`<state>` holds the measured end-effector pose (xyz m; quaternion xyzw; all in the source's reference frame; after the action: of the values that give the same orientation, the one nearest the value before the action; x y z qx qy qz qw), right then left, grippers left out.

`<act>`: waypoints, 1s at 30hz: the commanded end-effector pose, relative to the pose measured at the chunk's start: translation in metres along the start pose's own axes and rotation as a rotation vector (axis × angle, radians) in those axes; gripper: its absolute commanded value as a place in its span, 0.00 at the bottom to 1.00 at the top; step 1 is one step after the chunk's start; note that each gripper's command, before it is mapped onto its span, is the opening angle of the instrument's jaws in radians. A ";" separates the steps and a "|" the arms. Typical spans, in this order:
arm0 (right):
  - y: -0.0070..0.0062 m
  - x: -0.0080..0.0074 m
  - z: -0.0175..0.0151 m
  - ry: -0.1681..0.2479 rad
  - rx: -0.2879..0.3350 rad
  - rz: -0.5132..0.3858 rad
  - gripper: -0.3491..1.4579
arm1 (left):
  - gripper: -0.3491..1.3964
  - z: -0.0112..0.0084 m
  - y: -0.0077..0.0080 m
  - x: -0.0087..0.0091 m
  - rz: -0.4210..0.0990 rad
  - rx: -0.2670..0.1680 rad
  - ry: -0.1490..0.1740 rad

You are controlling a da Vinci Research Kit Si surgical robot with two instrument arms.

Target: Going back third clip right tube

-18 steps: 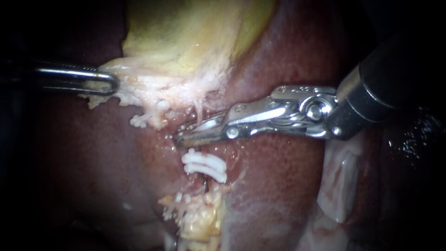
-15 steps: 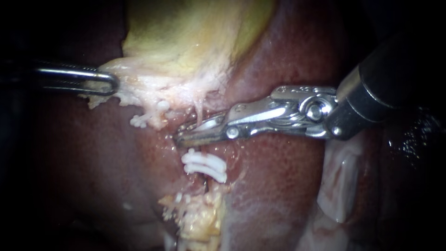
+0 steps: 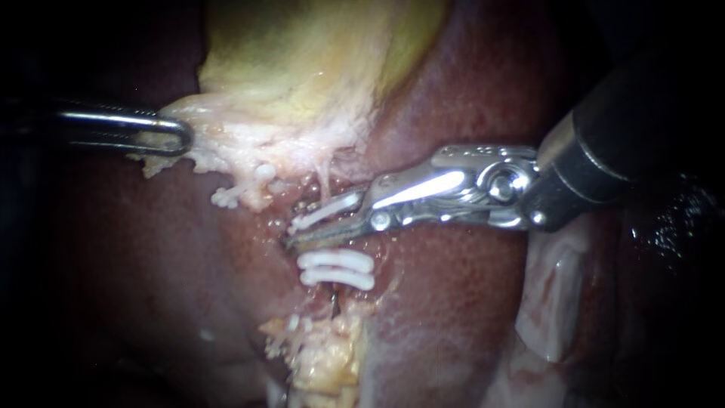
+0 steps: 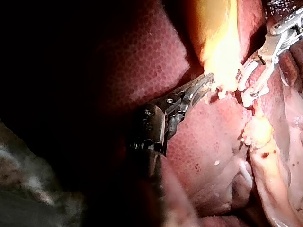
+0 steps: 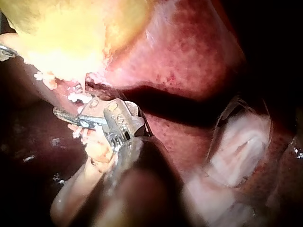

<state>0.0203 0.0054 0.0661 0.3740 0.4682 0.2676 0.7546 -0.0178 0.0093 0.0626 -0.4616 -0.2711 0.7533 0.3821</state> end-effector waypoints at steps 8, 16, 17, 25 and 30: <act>0.0015 -0.0016 -0.0004 0.024 -0.067 -0.132 0.47 | 0.00 -0.0001 0.0000 -0.0001 0.001 -0.001 -0.001; 0.0010 -0.0027 -0.0037 0.026 -0.077 -0.276 0.47 | 0.00 -0.0002 0.0001 -0.0001 0.001 -0.002 -0.001; 0.0008 -0.0029 -0.0042 0.029 -0.077 -0.287 0.47 | 0.00 -0.0003 0.0001 -0.0001 0.001 -0.002 -0.001; -0.0015 -0.0031 -0.0089 0.033 -0.096 -0.455 0.47 | 0.00 -0.0003 0.0001 -0.0001 0.001 -0.002 -0.001; -0.0028 -0.0028 -0.0126 0.032 -0.092 -0.507 0.47 | 0.00 -0.0004 0.0001 -0.0001 0.001 -0.002 -0.001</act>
<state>0.0074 0.0057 0.0615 0.2044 0.5466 0.0952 0.8065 -0.0175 0.0091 0.0624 -0.4617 -0.2718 0.7536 0.3809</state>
